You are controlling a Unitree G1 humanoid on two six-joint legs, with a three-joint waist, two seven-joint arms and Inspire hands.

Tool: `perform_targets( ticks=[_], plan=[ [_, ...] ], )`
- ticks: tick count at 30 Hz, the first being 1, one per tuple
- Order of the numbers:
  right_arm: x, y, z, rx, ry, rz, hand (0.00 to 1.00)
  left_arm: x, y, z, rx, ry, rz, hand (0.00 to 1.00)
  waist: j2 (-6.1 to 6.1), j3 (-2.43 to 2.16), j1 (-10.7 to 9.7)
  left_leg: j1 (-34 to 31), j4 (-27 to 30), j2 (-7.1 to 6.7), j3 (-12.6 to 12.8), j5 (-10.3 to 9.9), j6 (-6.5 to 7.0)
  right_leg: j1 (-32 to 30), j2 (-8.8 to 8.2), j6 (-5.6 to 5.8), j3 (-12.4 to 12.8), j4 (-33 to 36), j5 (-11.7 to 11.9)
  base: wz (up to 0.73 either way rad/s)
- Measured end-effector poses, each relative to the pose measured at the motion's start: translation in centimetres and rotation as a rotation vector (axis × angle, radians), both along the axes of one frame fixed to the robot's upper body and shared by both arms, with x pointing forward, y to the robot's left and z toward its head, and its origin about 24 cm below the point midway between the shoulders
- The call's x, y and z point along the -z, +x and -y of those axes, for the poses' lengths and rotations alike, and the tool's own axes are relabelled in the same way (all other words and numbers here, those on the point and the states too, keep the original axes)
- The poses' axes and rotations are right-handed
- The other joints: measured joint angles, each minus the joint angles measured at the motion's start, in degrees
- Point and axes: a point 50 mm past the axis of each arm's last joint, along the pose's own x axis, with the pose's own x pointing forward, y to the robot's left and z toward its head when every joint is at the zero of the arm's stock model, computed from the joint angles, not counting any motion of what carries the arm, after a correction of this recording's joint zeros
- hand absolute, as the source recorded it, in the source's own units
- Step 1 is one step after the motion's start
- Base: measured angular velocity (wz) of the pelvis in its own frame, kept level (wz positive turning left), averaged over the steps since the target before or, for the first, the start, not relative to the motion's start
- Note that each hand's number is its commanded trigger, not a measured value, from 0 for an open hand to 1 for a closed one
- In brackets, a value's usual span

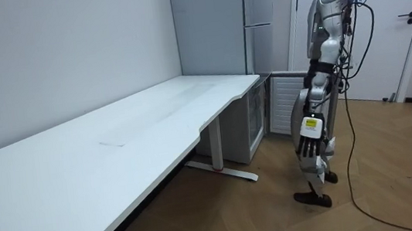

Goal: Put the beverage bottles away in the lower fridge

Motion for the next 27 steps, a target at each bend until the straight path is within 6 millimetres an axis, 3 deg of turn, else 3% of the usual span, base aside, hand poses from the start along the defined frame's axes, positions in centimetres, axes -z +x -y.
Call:
perform_targets(
  ticks=[7, 11, 16, 19, 21, 24, 27],
  plan=[
    [-0.2, 2.0, 0.0, -0.153, -0.036, 0.039, 0.00, -0.1, 1.7, -0.2, 0.037, 0.008, 0.038, 0.00, -0.37, 0.00, 0.0, 0.3, -0.2, 0.06, 0.2, 0.0, 0.00, -0.1, 0.06, -0.04, 0.4, 0.1, 0.0, -0.04],
    [-0.3, 2.7, 0.1, -0.158, -0.056, 0.047, 0.00, -0.2, 2.1, -0.4, 0.055, 0.006, 0.045, 0.00, -1.14, -0.28, -0.1, 0.5, -0.3, 0.07, 0.3, 0.0, 0.00, 0.0, 0.11, -0.04, 0.5, 0.1, 0.0, -0.01],
    [-1.5, 6.1, 0.8, -0.242, -0.165, 0.170, 0.00, -0.2, 2.1, -0.5, 0.105, 0.013, 0.053, 0.00, -1.62, -0.16, -0.7, 0.5, -0.2, 0.07, 0.8, 0.0, 0.01, -0.1, 0.11, 0.01, 1.3, 0.1, 0.1, -0.07],
    [-4.0, 10.1, 1.8, -0.297, -0.306, 0.353, 0.00, -0.3, 2.1, -0.6, 0.124, 0.023, 0.062, 0.00, -1.63, -0.08, -1.7, 0.6, -0.5, 0.10, 1.3, 0.0, 0.02, -0.7, 0.07, 0.05, 1.8, 0.2, 0.2, -0.10],
    [-7.0, 13.2, 2.5, -0.347, -0.466, 0.515, 0.00, -0.5, 2.3, -1.2, 0.092, 0.043, 0.092, 0.00, -1.96, -0.13, -1.8, 1.1, -1.4, 0.06, 1.7, 0.2, 0.16, -0.9, 0.08, 0.05, 2.8, 0.2, 0.2, -0.15],
    [-10.6, 15.5, 3.3, -0.314, -0.632, 0.686, 0.00, -0.6, 1.7, -1.5, 0.076, 0.068, 0.106, 0.00, -2.41, -0.37, -1.7, 1.6, -1.6, 0.11, 2.3, 0.2, 0.17, -1.0, 0.12, 0.05, 3.7, 0.3, 0.2, -0.13],
    [-14.5, 16.1, 3.9, -0.252, -0.793, 0.845, 0.00, -0.8, 0.7, -1.6, 0.071, 0.076, 0.105, 0.00, -2.31, -0.62, -2.1, 1.8, -2.2, 0.04, 2.8, 0.2, 0.20, -1.1, 0.10, 0.10, 4.1, 0.2, 0.2, -0.10]
  ],
)
